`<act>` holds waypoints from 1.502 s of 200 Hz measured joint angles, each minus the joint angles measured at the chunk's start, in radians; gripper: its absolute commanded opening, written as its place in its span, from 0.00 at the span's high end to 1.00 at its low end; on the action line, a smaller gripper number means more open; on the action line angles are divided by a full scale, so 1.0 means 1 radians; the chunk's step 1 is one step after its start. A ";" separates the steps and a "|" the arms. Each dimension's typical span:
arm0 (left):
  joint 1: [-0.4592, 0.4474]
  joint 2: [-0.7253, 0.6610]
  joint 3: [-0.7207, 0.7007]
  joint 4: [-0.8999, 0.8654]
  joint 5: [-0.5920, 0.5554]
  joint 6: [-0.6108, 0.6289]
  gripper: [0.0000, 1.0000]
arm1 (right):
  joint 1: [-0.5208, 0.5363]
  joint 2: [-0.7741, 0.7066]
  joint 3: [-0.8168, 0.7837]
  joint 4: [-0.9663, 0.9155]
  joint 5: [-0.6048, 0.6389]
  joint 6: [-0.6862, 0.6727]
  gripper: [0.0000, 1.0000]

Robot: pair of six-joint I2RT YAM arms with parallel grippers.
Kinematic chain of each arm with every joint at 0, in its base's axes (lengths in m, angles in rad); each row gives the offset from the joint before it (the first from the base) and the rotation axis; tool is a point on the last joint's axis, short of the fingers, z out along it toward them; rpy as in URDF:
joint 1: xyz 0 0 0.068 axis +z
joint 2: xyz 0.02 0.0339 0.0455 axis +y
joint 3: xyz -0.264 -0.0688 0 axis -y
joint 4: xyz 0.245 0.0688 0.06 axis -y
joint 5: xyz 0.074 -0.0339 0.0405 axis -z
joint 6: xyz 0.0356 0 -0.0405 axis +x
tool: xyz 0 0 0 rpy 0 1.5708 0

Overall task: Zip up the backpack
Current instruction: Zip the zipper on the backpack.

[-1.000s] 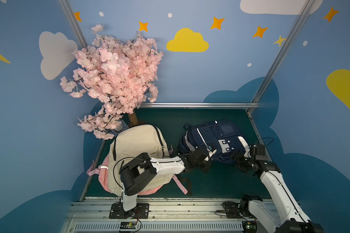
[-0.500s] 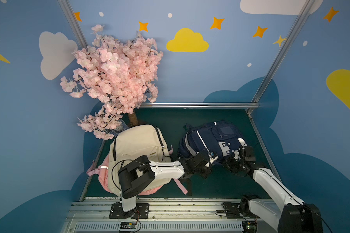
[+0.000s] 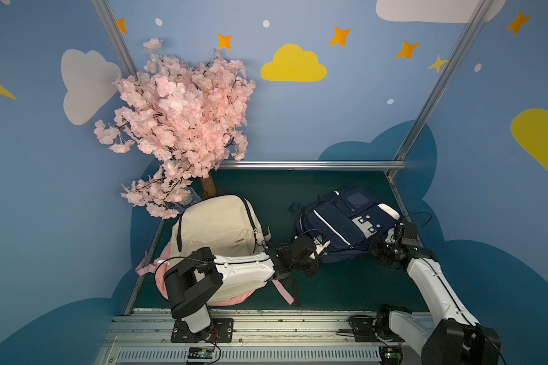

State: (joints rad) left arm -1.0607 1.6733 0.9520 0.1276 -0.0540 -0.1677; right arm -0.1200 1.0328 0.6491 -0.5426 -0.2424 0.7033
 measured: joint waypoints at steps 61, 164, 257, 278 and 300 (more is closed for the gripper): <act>-0.002 0.080 0.144 -0.051 0.024 -0.004 0.98 | 0.042 -0.007 0.009 -0.007 -0.029 0.009 0.33; -0.047 0.148 0.214 -0.102 0.037 0.005 0.98 | 0.298 -0.018 -0.097 0.035 -0.056 0.182 0.91; 0.065 -0.043 -0.006 -0.018 0.041 -0.007 0.98 | 0.183 -0.169 -0.042 -0.113 0.006 0.010 1.00; 0.095 -0.039 -0.011 -0.023 0.052 -0.008 0.98 | 0.180 -0.184 -0.041 -0.118 0.010 -0.005 1.00; 0.105 -0.031 -0.002 -0.028 0.058 -0.007 0.98 | 0.180 -0.180 -0.041 -0.116 -0.006 -0.015 0.81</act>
State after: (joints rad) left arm -0.9558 1.6421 0.9504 0.0998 0.0040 -0.1749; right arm 0.0605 0.8524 0.6079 -0.6590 -0.2489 0.6884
